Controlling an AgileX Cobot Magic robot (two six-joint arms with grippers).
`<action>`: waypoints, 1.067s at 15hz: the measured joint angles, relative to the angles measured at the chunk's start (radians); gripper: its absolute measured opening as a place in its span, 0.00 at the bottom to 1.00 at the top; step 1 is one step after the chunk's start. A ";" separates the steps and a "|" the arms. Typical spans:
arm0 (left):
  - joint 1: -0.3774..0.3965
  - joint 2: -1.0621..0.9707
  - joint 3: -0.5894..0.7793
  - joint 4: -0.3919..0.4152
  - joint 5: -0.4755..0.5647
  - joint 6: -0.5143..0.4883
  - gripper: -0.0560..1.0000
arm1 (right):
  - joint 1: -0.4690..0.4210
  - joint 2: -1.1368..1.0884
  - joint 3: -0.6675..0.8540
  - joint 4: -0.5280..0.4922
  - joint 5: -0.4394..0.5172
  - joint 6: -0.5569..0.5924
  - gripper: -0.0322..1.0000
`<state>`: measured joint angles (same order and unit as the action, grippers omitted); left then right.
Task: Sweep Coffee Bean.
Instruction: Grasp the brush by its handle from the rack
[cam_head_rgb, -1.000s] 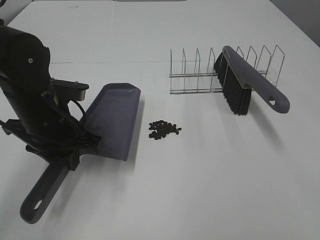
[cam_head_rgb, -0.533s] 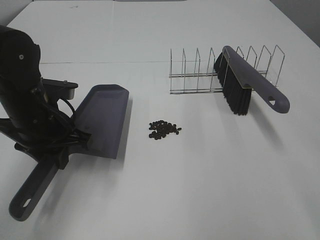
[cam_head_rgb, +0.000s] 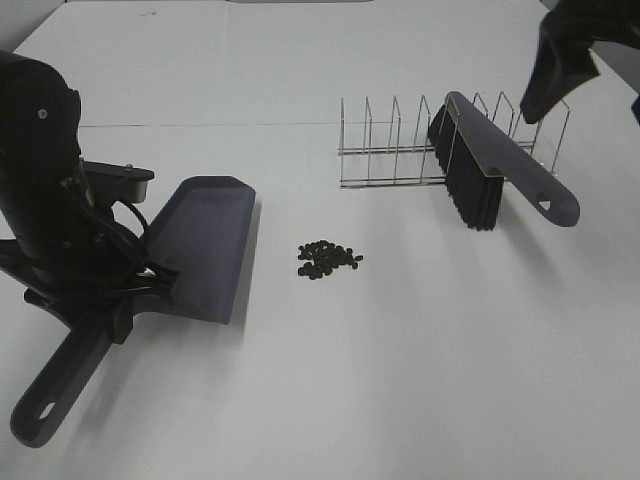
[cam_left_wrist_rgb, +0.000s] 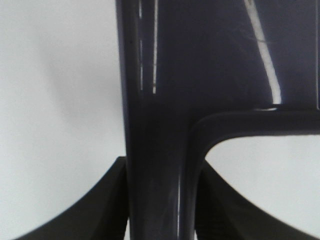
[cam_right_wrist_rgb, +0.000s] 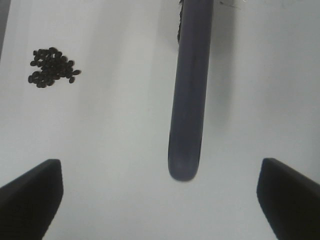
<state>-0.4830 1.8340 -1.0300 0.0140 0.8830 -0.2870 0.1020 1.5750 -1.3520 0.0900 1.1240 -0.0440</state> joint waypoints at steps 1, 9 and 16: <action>0.000 0.000 0.000 0.000 0.000 0.000 0.36 | 0.000 0.123 -0.109 0.000 0.042 -0.001 0.95; 0.000 0.000 0.000 -0.008 0.008 0.000 0.36 | -0.004 0.824 -0.761 -0.019 0.091 -0.021 0.95; 0.000 0.000 0.000 -0.014 0.019 0.000 0.36 | -0.013 0.870 -0.763 -0.009 0.095 -0.048 0.90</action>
<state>-0.4830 1.8340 -1.0300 0.0000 0.9020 -0.2870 0.0890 2.4450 -2.1150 0.0810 1.2190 -0.0920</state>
